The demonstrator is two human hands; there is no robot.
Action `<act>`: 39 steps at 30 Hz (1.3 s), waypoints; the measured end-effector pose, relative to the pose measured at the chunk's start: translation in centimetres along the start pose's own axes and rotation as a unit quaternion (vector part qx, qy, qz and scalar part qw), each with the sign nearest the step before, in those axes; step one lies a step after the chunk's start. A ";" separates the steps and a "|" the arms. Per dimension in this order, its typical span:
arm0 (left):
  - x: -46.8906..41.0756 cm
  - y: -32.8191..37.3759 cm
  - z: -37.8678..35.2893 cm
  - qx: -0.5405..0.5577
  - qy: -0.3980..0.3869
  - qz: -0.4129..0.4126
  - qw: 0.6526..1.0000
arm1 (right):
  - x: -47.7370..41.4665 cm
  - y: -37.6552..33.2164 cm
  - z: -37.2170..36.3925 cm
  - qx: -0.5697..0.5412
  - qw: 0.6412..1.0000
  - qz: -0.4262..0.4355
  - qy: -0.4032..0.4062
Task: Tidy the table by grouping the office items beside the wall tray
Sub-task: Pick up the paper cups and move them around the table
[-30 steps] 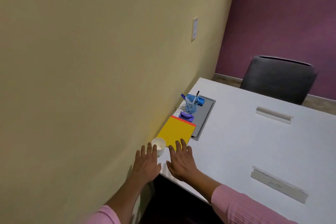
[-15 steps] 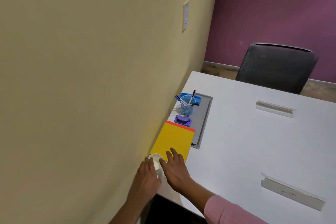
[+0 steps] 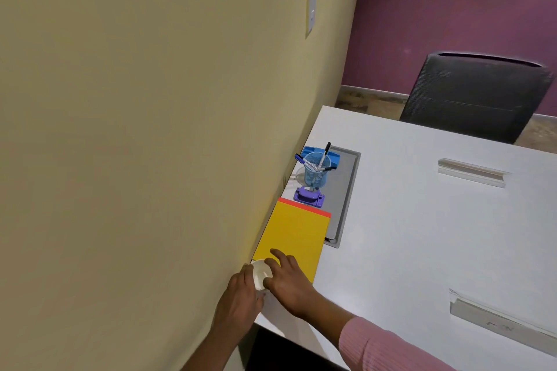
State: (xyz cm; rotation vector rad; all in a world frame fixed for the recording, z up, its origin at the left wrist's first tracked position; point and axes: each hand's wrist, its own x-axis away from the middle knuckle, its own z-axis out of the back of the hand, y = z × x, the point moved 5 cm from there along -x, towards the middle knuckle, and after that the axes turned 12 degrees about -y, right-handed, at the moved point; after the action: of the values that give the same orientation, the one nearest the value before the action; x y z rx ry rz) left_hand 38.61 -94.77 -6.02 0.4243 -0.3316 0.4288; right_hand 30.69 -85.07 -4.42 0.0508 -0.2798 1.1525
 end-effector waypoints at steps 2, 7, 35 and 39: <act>-0.2 0.0 0.2 0.006 0.002 -0.004 1.000 | 0.0 -0.1 0.2 0.005 1.000 0.002 -0.003; -0.8 0.1 0.6 0.038 0.004 -0.006 0.999 | 0.0 -0.4 0.4 0.060 0.998 0.029 0.012; -1.5 0.1 1.1 0.064 -0.040 0.009 0.997 | 0.5 -1.5 1.0 0.091 0.993 0.074 0.003; -1.4 0.3 1.6 0.078 -0.029 0.006 0.997 | 0.4 -1.3 1.6 0.093 0.994 0.052 0.012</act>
State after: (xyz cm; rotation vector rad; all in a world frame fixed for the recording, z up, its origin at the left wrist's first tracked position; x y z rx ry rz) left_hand 36.94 -95.77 -5.11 0.5879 -0.3591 0.4561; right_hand 31.68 -85.50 -2.59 0.1877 -0.1548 1.2799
